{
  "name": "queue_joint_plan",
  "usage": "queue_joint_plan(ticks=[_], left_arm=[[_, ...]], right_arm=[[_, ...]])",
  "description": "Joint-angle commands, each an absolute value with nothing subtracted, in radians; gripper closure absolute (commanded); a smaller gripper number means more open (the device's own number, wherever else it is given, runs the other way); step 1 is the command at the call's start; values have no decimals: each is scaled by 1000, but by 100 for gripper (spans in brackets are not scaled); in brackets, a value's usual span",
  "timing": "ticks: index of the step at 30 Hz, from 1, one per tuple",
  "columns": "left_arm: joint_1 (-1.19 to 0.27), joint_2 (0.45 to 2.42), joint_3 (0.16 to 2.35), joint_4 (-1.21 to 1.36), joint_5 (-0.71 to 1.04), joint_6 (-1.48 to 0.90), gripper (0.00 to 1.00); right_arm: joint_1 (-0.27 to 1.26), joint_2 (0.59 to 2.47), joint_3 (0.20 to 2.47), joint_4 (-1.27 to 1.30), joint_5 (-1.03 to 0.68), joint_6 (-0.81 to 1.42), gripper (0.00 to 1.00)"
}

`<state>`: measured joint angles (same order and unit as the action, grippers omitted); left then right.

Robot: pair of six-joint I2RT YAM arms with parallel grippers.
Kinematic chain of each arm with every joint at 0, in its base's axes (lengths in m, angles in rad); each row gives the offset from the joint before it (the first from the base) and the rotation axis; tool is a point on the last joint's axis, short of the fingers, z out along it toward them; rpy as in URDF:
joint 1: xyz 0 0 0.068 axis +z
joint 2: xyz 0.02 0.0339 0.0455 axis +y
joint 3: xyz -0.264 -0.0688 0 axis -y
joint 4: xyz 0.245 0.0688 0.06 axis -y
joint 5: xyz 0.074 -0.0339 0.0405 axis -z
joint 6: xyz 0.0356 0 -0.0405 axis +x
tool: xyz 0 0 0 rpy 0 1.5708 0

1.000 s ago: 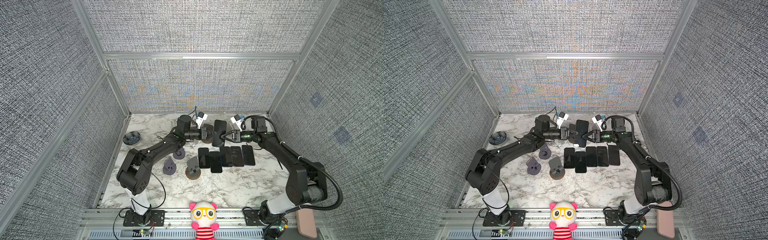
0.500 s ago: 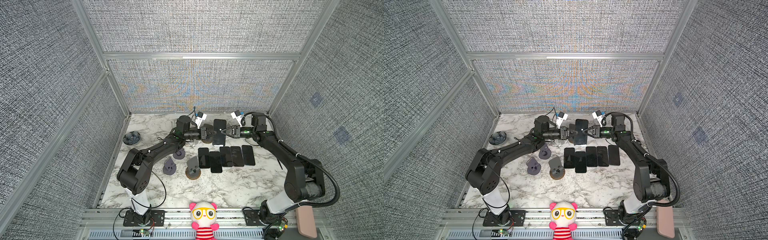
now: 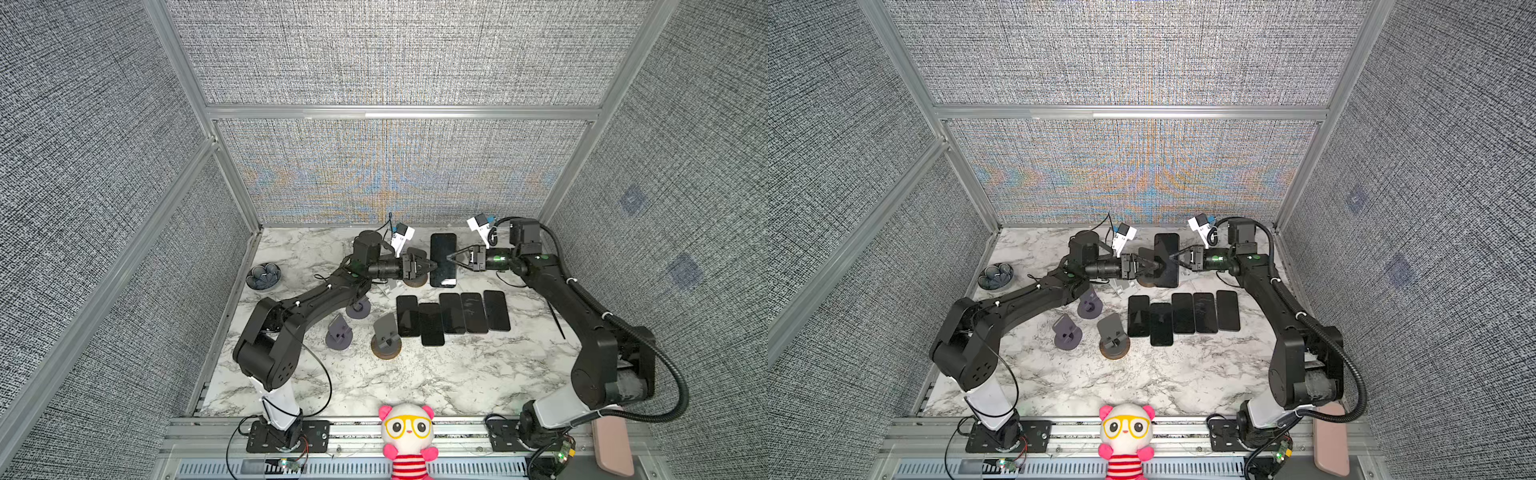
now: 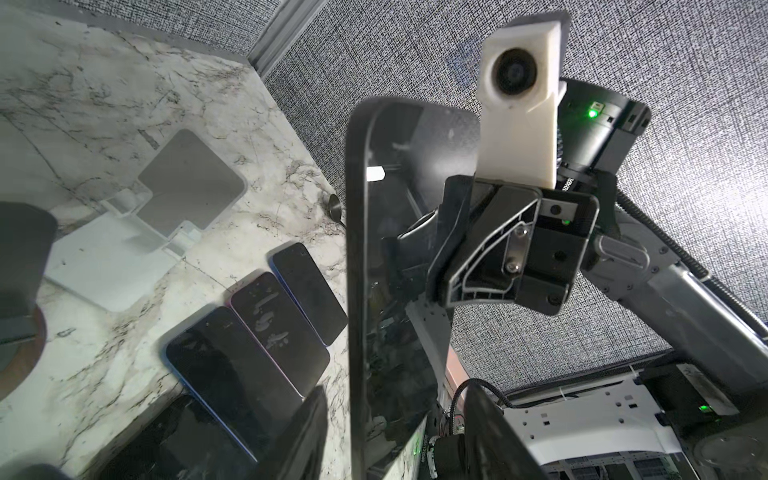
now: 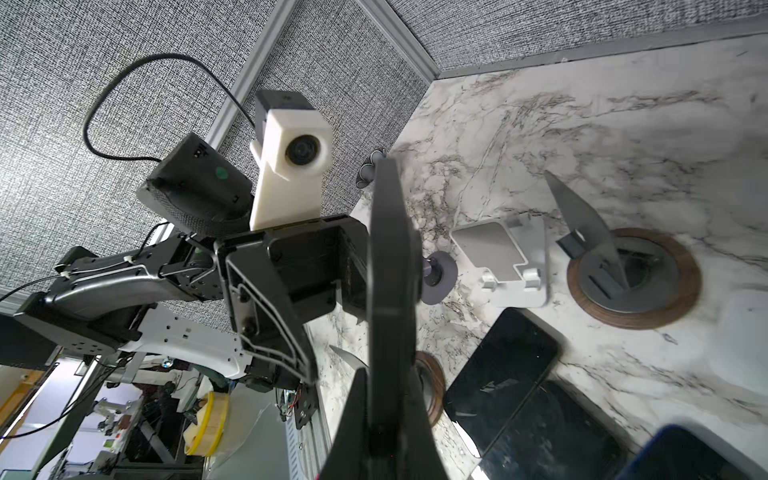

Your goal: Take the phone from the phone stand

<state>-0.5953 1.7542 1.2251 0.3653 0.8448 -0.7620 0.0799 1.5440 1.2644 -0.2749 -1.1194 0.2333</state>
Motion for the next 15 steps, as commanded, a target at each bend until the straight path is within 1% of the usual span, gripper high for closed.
queue_joint_plan(ticks=[1, 3, 4, 7, 9, 10, 13, 15], left_arm=[[-592, 1706, 1248, 232, 798, -633, 36], [-592, 1672, 1266, 128, 761, -560, 34], [-592, 1656, 1275, 78, 737, -526, 34], [-588, 1613, 1292, -46, 672, -448, 34], [-582, 1585, 1298, -113, 642, -409, 33], [-577, 1575, 1301, -148, 633, -392, 30], [-563, 1539, 1298, -218, 610, -359, 26], [-553, 1518, 1284, -243, 601, -346, 26]], right_arm=[[29, 1520, 1292, -493, -1114, 79, 100], [-20, 1506, 1315, -633, -1089, -3, 100], [-46, 1503, 1333, -722, -1048, -51, 100], [-106, 1506, 1388, -953, -847, -170, 100], [-148, 1512, 1406, -1042, -740, -189, 100], [-173, 1515, 1411, -1078, -712, -200, 100], [-240, 1524, 1421, -1167, -620, -240, 100], [-267, 1532, 1420, -1195, -498, -242, 100]])
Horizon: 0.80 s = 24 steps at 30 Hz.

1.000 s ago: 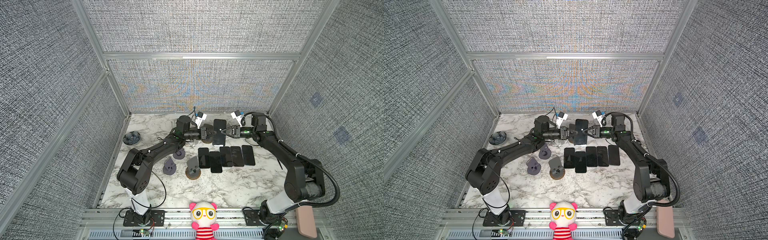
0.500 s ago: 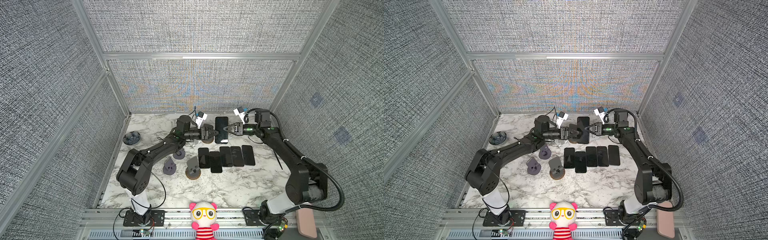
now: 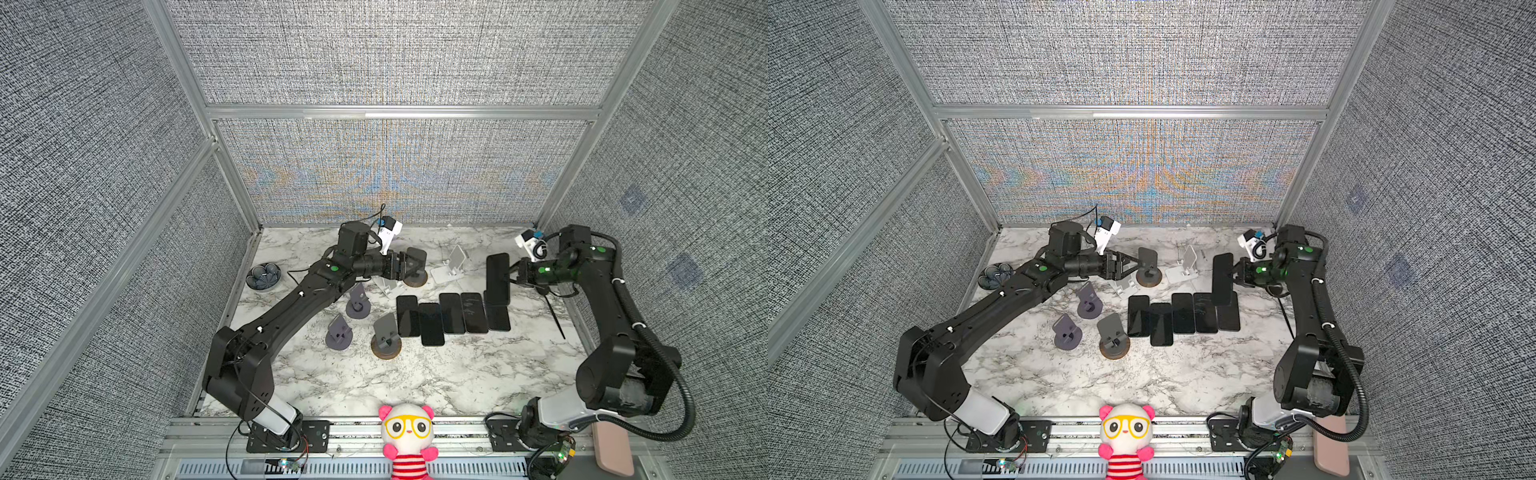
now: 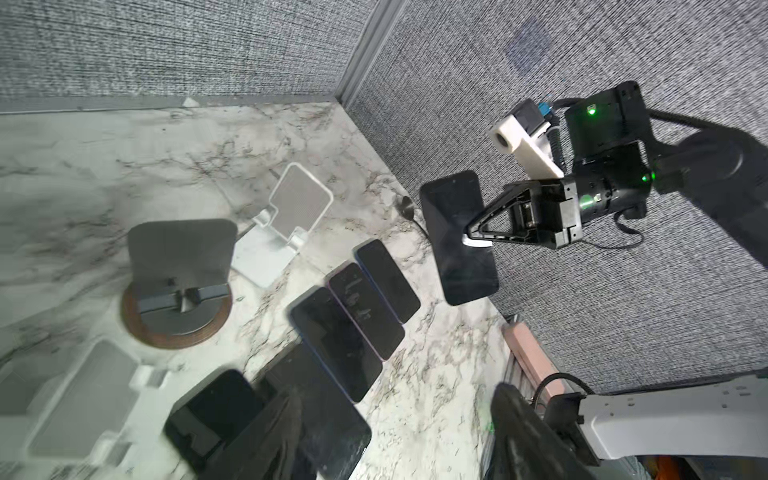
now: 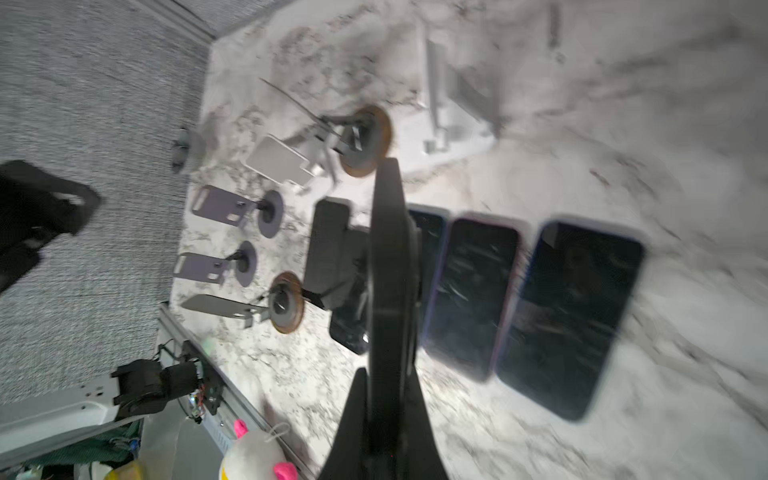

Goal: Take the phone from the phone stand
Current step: 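Lay the black phone flat beside the blue-edged phone and open the right gripper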

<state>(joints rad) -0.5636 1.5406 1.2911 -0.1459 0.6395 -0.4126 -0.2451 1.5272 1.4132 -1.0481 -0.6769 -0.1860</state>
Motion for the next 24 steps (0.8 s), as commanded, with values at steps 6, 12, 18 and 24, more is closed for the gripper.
queue_joint_plan(ticks=[6, 12, 18, 24], left_arm=[[-526, 1532, 1249, -201, 676, -378, 26], [-514, 1540, 1269, -216, 689, -356, 26], [-501, 1543, 1238, -198, 683, -357, 25], [-497, 1551, 1231, -187, 679, -369, 25]], right_arm=[[-330, 1626, 1420, -1188, -354, -300, 100], [-391, 1740, 1426, -1108, -347, -334, 100], [-402, 1852, 1471, -1064, -367, -376, 100], [-403, 1935, 1510, -1054, -389, -383, 100]])
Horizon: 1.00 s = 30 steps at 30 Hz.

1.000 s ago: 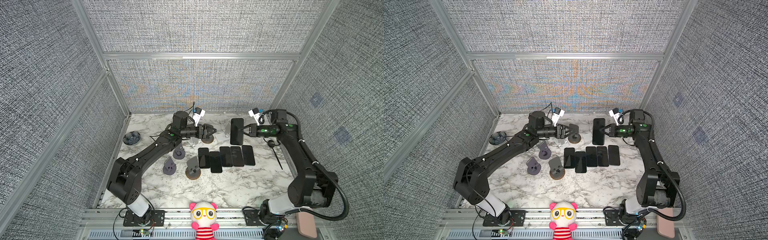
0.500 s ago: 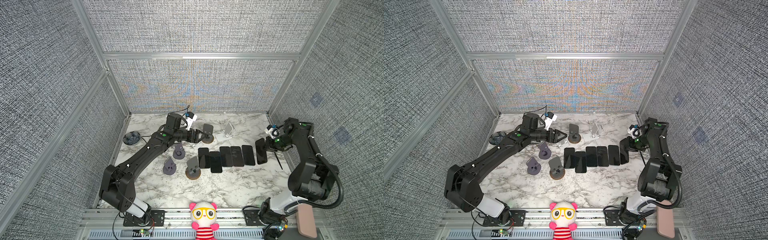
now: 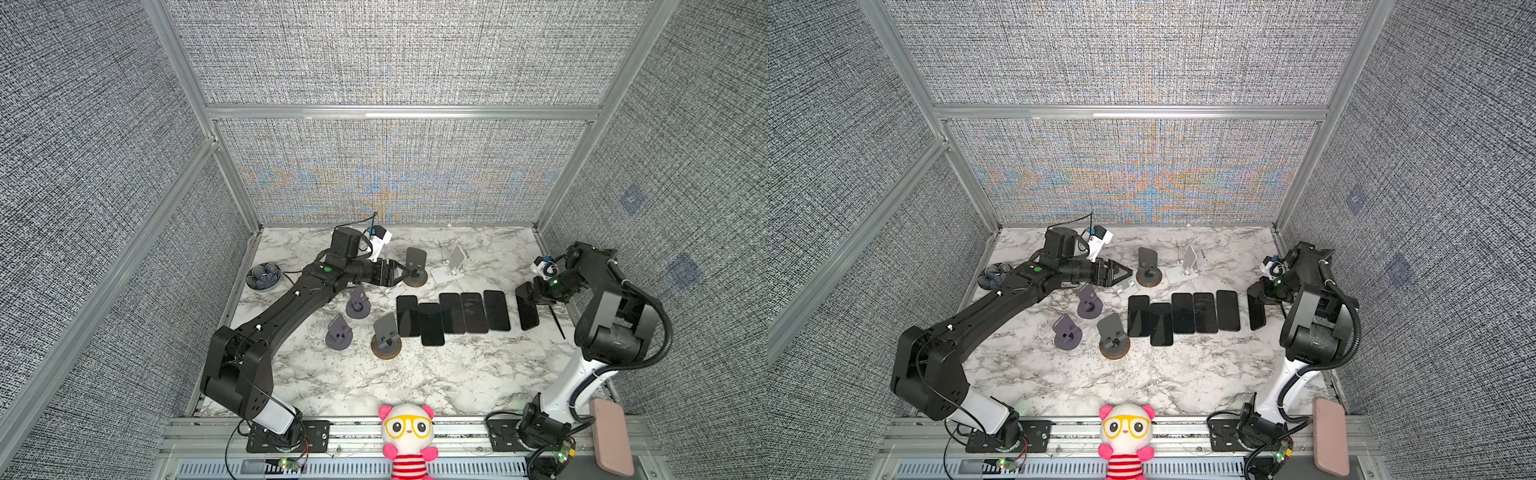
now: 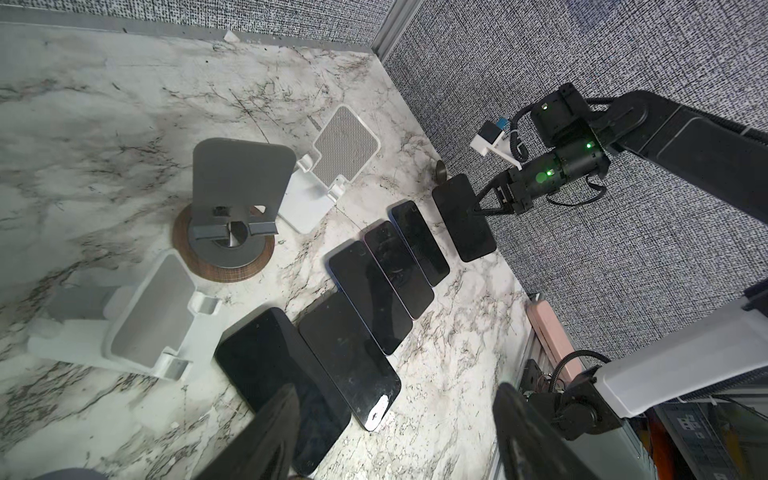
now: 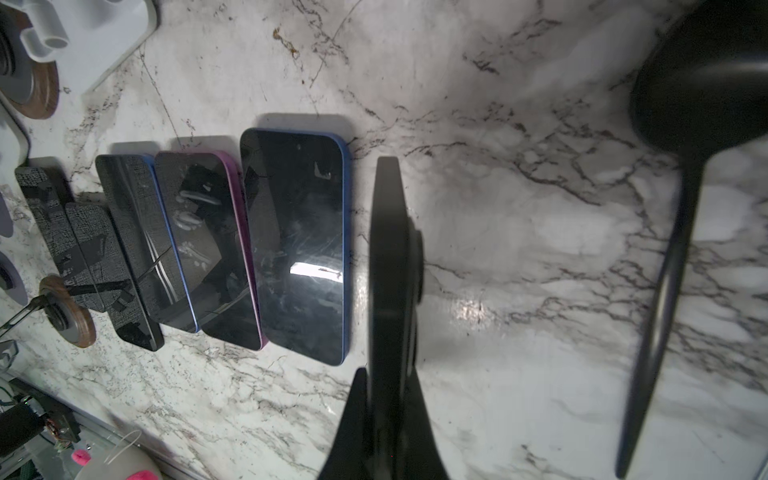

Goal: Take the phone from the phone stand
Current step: 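Lay the black phone flat beside the blue-edged phone and open the right gripper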

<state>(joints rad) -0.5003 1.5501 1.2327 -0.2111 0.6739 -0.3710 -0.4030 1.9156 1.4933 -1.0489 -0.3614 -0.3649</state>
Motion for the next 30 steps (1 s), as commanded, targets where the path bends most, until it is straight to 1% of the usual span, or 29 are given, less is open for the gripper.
queue_joint_plan(ticks=[1, 8, 14, 17, 22, 24, 26, 28, 30], left_arm=[[-498, 1549, 1229, -184, 677, -369, 25], [-496, 1573, 1236, -184, 688, -373, 24], [-496, 1586, 1238, -164, 702, -394, 24], [-496, 1589, 1245, -177, 698, -385, 24], [-496, 1616, 1258, -202, 701, -382, 23], [-496, 1623, 1261, -203, 709, -382, 23], [-495, 1623, 1265, -207, 710, -380, 23], [-496, 1622, 1271, -215, 709, -373, 22], [-496, 1624, 1270, -211, 716, -377, 22]], right_arm=[[-403, 1943, 1513, -1055, -392, -386, 100], [-403, 1997, 1518, -1049, -450, -418, 100], [-402, 2049, 1537, -1057, -464, -423, 100], [-402, 2052, 1535, -1047, -467, -416, 96], [-399, 2052, 1527, -1039, -466, -392, 94], [-401, 2053, 1526, -1041, -453, -385, 88], [-400, 2052, 1523, -1044, -449, -387, 86], [-400, 2044, 1516, -1036, -449, -379, 76], [-400, 2038, 1515, -1029, -454, -373, 70]])
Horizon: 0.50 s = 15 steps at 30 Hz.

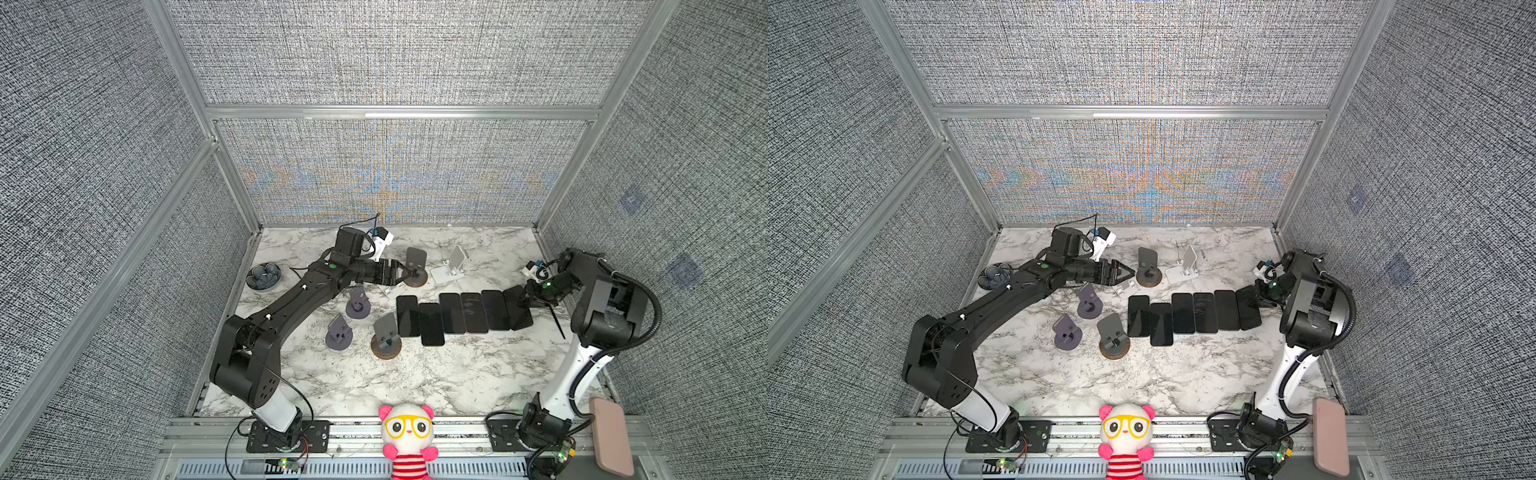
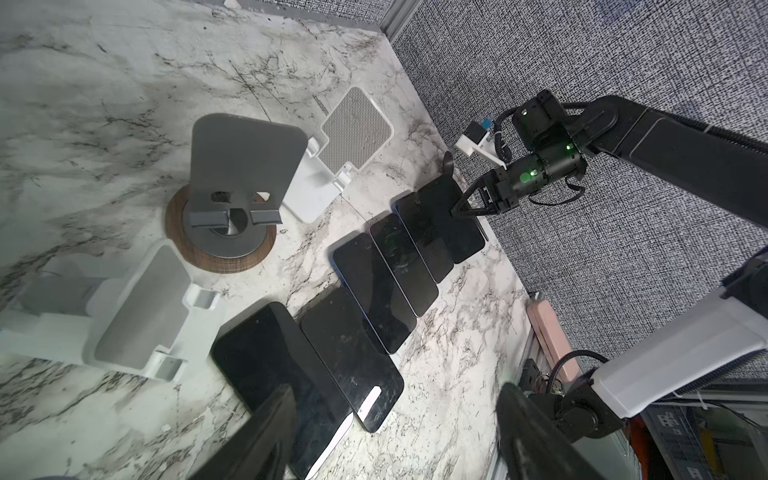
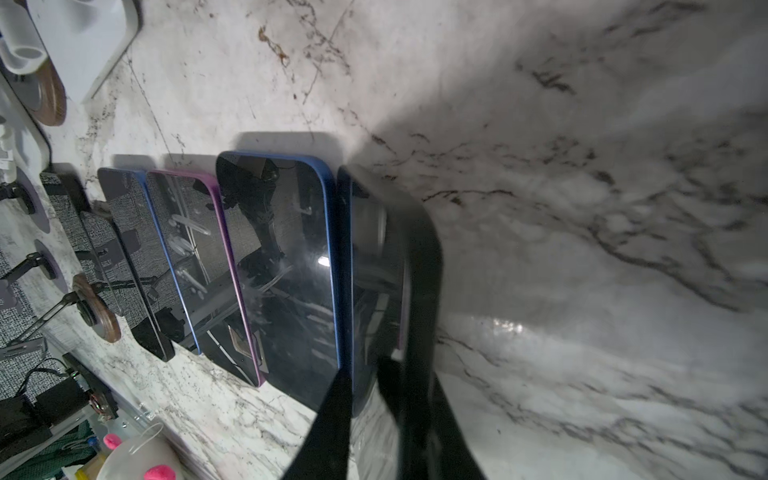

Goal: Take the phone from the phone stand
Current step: 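Lay the black phone flat beside the blue-edged phone and open the right gripper, then lift the right gripper up away from the row of phones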

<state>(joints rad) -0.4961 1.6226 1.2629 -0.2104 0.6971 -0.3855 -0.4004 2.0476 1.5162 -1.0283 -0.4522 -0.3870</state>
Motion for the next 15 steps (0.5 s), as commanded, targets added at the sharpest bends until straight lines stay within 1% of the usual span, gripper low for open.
queue_joint_plan(ticks=[1, 6, 7, 8, 10, 11, 12, 15], left_arm=[[-495, 1626, 1265, -202, 723, -384, 22], [-497, 1622, 1230, -159, 730, -413, 21], [-496, 1618, 1229, -161, 725, -413, 21], [-496, 1612, 1228, -164, 719, -410, 19], [-495, 1606, 1234, -185, 707, -401, 8], [-495, 1602, 1237, -197, 701, -399, 4], [-496, 1595, 1236, -204, 696, -395, 2], [-494, 1564, 1229, -221, 665, -375, 1]], right_arm=[[-400, 2035, 1514, -1026, -455, -369, 66], [-400, 2017, 1520, -1030, -433, -359, 54], [-399, 2009, 1519, -1027, -423, -356, 53], [-401, 1996, 1513, -1022, -412, -351, 52], [-404, 1962, 1501, -998, -384, -330, 52], [-411, 1943, 1492, -981, -379, -317, 51], [-421, 1915, 1481, -965, -380, -308, 50], [-428, 1834, 1458, -937, -378, -293, 45]])
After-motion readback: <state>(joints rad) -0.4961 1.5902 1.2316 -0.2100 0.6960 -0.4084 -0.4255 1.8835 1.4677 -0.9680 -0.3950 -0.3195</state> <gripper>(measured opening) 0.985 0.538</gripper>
